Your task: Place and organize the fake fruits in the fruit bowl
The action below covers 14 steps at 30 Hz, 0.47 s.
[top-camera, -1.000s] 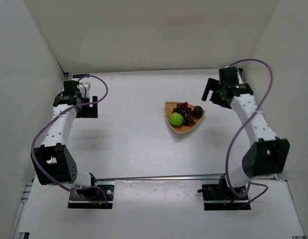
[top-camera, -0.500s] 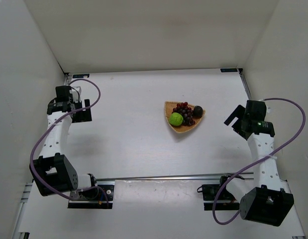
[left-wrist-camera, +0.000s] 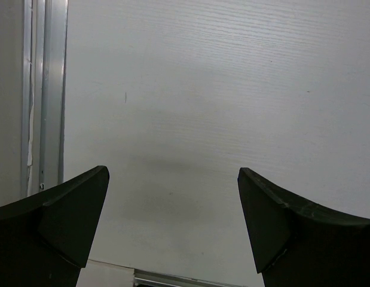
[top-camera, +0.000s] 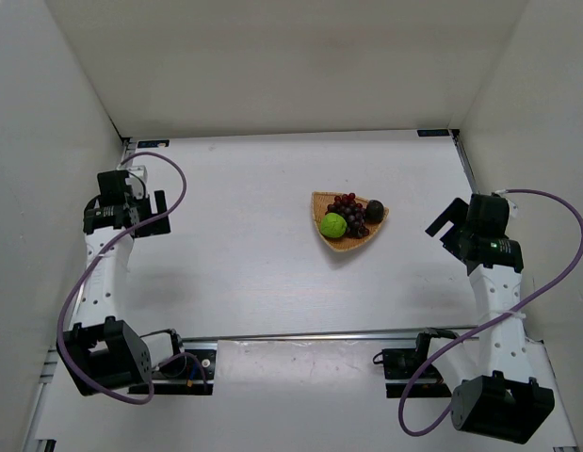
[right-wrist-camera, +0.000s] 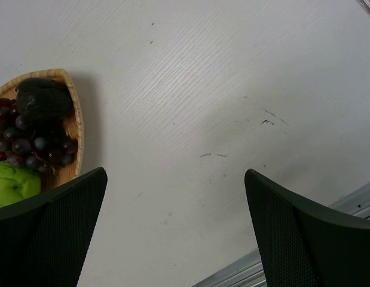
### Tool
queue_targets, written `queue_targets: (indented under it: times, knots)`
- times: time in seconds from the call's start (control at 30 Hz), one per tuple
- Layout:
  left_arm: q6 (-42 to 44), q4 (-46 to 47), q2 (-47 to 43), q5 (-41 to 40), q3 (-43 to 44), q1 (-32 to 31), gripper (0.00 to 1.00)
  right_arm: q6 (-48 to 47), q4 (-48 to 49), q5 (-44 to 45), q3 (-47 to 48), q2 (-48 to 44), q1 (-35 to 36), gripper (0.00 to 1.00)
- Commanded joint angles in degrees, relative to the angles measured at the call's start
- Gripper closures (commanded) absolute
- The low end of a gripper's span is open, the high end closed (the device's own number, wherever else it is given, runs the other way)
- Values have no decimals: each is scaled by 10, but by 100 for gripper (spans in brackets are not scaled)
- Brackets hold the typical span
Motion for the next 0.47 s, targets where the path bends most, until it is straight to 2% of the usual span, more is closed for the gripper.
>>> queue_targets:
  times: [0.0, 0.37, 0.43]
  knots:
    - [-6, 4, -23, 9, -7, 4, 0, 4, 1, 0, -3, -10, 1, 0]
    - [-6, 4, -29, 15, -12, 9, 0, 15, -9, 38, -9, -32, 1, 0]
    - [-6, 4, -29, 15, -12, 9, 0, 21, 14, 38, -23, -45, 1, 0]
